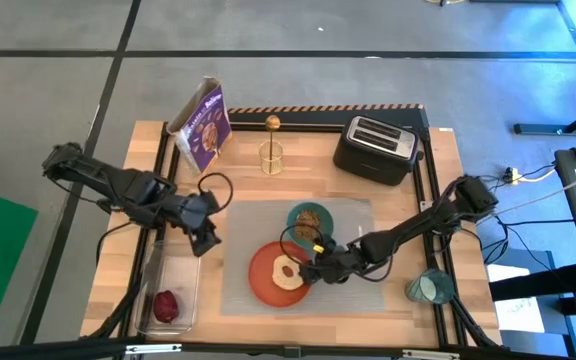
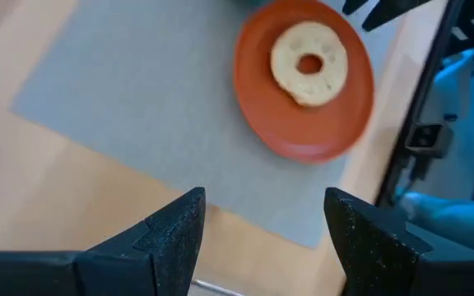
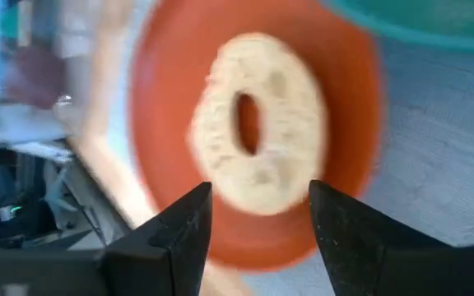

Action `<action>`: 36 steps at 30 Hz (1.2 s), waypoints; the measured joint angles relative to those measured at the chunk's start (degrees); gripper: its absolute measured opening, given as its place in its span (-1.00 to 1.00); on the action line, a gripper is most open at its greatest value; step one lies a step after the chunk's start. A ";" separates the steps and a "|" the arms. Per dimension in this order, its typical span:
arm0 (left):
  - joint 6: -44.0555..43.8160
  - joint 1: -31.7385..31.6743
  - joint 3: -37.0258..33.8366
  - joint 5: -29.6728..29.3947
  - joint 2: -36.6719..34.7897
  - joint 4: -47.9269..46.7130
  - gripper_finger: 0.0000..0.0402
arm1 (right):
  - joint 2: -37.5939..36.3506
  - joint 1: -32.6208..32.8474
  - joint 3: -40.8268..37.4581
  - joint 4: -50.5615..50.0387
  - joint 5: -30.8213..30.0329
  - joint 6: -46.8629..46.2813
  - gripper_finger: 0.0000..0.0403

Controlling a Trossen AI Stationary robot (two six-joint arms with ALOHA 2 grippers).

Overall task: Arrange a breakfast setting
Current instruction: Put the red apple on the orange plate

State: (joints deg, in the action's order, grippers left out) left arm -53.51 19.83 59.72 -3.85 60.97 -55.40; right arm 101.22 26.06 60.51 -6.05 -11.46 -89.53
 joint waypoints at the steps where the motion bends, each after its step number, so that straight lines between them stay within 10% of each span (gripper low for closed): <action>1: -1.46 1.15 0.00 -0.04 -0.05 0.08 0.22 | -0.71 0.04 0.69 -0.38 -0.76 0.66 -0.05; 16: -22.49 20.56 0.00 1.42 5.80 -2.84 0.22 | -8.06 -3.39 9.61 -13.67 -6.05 21.78 -0.07; 25: -36.62 28.55 -0.04 18.24 13.69 -10.77 0.22 | -9.31 -8.01 12.70 -14.89 -3.47 32.97 -0.07; 36: -62.87 33.62 -0.04 13.54 18.85 -3.64 0.37 | -9.31 -11.83 12.85 -15.18 1.58 40.30 -0.07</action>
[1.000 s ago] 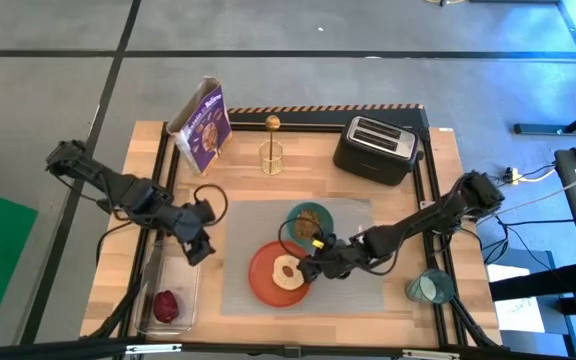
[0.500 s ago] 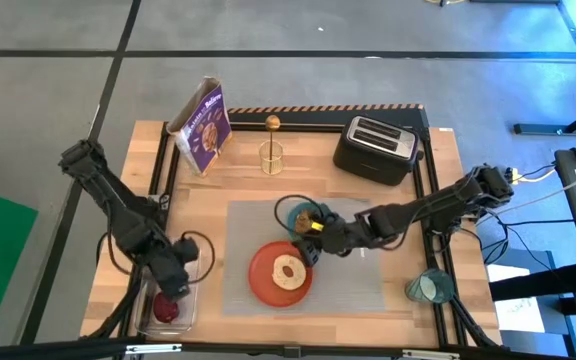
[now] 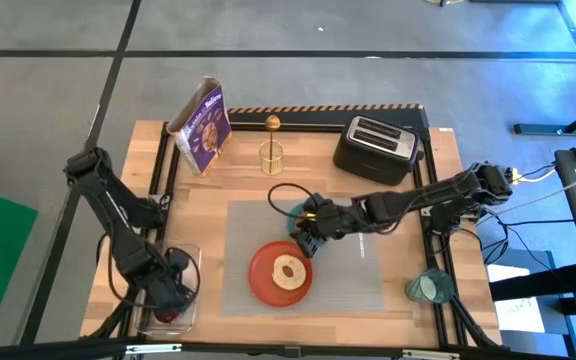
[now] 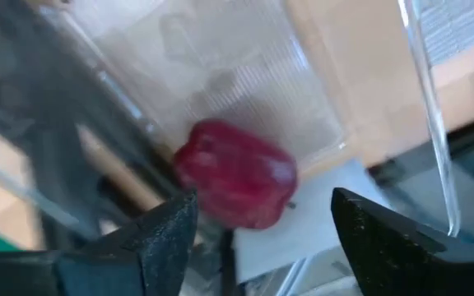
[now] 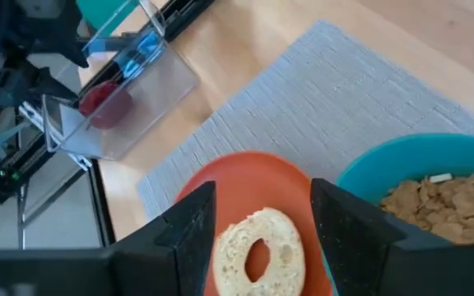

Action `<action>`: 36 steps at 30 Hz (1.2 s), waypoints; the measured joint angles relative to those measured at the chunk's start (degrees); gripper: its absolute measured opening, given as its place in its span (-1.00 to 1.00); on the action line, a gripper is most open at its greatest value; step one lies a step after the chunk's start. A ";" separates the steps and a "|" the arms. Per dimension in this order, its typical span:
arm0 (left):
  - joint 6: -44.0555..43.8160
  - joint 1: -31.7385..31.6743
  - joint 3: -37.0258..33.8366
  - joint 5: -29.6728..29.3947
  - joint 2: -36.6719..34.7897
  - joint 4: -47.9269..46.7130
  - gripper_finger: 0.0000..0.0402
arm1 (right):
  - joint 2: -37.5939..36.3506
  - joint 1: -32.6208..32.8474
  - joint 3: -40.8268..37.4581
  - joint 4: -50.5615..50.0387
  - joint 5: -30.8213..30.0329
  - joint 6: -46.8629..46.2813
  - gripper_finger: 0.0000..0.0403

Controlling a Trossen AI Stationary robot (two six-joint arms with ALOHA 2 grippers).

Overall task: Arrange a breakfast setting
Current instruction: Put the red apple on the orange plate

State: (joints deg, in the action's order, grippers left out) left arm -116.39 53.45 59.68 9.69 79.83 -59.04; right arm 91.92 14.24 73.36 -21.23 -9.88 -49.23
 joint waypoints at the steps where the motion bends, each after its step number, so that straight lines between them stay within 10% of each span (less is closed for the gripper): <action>1: -0.97 0.20 0.00 -0.23 0.96 0.58 0.41 | 0.00 -0.32 0.00 0.00 0.06 0.59 -0.07; 10: -6.57 0.56 0.00 9.43 9.63 2.19 0.76 | 0.00 -1.63 0.00 0.02 3.09 5.16 -0.07; 36: -9.52 1.25 -0.55 6.16 13.35 6.08 0.80 | 0.00 -1.90 0.00 0.52 4.51 7.69 -0.07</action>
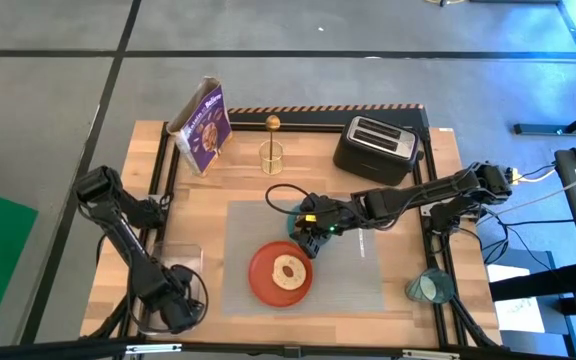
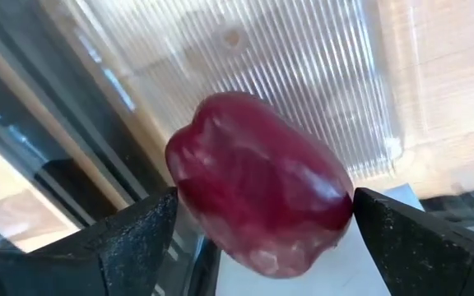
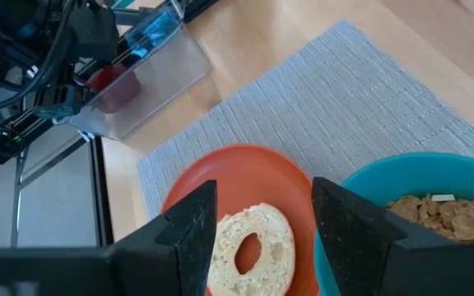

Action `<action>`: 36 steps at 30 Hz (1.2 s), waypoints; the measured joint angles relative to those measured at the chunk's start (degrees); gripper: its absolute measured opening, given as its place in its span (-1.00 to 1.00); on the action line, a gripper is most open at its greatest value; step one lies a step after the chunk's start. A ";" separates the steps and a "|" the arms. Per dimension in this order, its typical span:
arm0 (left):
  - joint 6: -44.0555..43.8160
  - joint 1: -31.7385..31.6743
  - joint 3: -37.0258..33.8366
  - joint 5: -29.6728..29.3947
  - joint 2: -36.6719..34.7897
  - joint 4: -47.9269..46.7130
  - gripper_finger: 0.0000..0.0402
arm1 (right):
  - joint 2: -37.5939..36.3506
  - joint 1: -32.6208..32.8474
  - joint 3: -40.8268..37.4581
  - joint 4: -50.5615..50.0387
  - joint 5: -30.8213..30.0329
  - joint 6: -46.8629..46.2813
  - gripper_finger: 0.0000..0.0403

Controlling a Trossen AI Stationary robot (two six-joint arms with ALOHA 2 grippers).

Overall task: Arrange a breakfast setting
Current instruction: Put the red apple on the orange plate

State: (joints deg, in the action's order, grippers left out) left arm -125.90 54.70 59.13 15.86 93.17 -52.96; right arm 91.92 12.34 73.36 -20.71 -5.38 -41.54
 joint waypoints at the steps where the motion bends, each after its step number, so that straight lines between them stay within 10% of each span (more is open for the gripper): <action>1: -0.02 0.01 0.00 0.39 -0.44 0.04 0.81 | 0.00 0.00 -0.01 0.00 0.01 0.00 -0.07; 20: -0.61 2.04 0.16 -5.67 3.85 0.00 0.90 | 0.04 0.00 -0.02 -0.04 0.02 -0.07 -0.07; 36: -0.90 2.15 0.40 -3.68 2.45 -0.07 0.43 | 0.04 -0.13 -0.04 0.02 0.03 -0.17 -0.07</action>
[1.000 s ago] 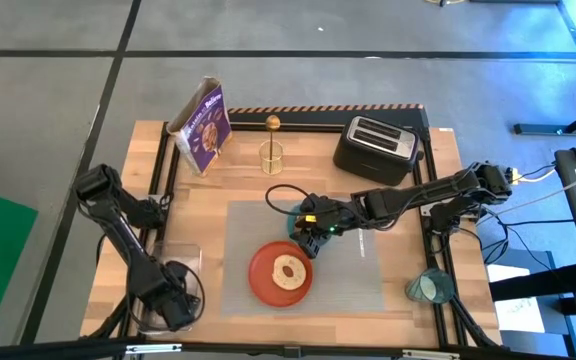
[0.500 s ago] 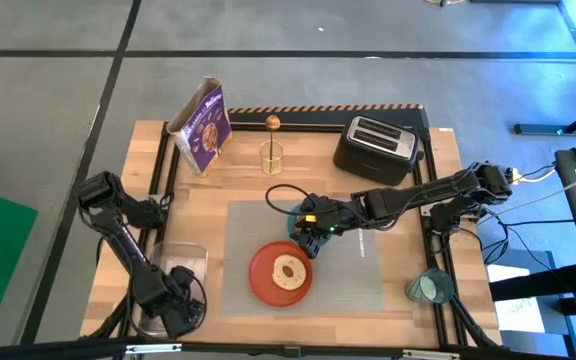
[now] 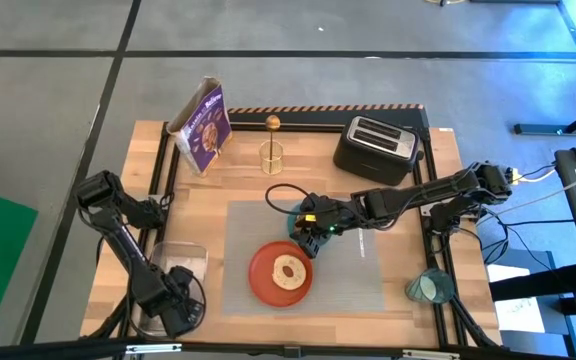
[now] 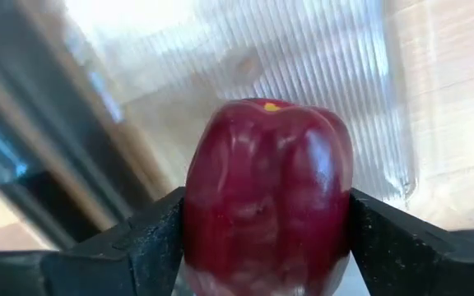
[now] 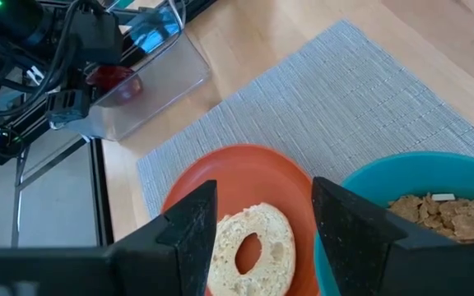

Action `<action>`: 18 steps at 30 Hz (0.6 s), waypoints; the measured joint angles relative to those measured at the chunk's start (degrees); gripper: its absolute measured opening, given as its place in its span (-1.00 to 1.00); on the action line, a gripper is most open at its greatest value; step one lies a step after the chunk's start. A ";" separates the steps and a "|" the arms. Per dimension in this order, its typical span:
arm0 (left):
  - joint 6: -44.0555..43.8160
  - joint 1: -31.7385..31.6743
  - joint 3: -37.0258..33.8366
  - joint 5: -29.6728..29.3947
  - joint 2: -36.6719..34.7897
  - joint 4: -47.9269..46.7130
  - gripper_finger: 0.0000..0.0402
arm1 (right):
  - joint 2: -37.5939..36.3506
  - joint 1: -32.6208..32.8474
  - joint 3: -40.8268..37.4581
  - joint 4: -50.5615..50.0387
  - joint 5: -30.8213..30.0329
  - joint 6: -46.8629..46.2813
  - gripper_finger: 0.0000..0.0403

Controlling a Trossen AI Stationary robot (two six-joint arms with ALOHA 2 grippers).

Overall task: Arrange a breakfast setting
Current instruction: Put the red apple on the orange plate

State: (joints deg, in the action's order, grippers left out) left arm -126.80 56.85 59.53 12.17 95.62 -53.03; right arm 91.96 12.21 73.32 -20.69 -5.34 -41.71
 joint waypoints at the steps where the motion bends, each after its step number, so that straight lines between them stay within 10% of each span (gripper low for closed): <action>1: -0.07 0.01 0.31 0.59 -0.34 -0.67 0.43 | 0.00 0.00 0.00 0.02 0.00 0.00 -0.07; 11: -0.17 0.06 5.67 -1.19 -6.87 -8.76 0.43 | 0.00 0.02 0.00 3.00 1.48 0.05 -0.07; 18: 0.96 0.08 9.13 -12.56 -12.48 -9.19 0.44 | 0.00 -0.02 0.00 9.93 5.88 0.01 -0.04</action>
State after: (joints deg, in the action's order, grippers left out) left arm -125.84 56.93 68.66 -0.39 83.14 -62.22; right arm 91.96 12.18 73.32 -10.75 0.54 -41.71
